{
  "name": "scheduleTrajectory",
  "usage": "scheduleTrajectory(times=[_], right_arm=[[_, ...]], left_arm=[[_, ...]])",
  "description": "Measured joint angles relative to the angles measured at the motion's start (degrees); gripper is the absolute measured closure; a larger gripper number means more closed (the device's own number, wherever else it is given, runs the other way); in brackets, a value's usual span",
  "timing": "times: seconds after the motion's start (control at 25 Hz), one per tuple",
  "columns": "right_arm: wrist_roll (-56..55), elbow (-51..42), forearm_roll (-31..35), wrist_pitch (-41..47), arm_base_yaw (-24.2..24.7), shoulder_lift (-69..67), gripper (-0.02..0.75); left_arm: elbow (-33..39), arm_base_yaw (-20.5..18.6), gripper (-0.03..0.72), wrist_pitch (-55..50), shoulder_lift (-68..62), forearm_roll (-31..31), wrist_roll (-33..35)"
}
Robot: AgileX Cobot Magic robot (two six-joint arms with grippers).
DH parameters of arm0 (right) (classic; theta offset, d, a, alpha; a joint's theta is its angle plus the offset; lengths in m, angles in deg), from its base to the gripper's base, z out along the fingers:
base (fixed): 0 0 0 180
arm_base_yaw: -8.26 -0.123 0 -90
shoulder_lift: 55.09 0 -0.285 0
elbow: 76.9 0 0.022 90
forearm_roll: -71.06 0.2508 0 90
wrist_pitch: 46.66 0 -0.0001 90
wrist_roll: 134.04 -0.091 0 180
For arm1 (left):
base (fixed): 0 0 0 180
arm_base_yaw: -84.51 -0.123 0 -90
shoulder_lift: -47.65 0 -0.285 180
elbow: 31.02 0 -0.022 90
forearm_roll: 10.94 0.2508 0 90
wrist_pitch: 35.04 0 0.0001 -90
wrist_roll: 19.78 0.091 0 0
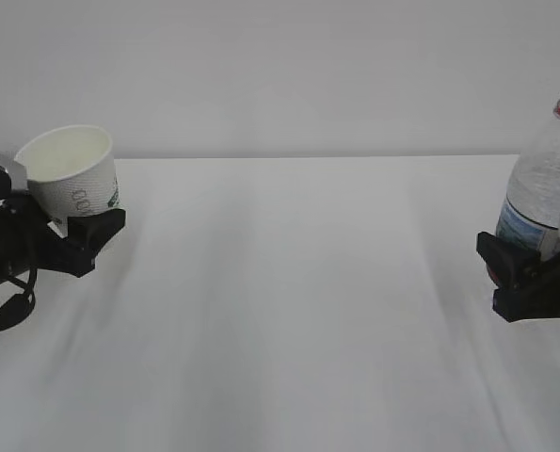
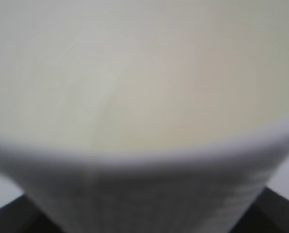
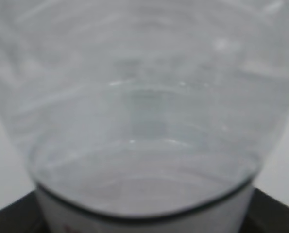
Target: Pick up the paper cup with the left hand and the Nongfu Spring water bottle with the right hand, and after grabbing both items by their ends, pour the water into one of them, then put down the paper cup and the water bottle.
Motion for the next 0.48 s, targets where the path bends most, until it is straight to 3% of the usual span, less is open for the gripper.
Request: scheduleTrajectory(times=[0.48], right_arm=[[-1.06, 0.00, -0.12, 0.00, 0.00, 0.00, 0.256]], left_arm=[[11.78, 0.00, 0.132, 4.33, 3.53, 0.48, 0.00]])
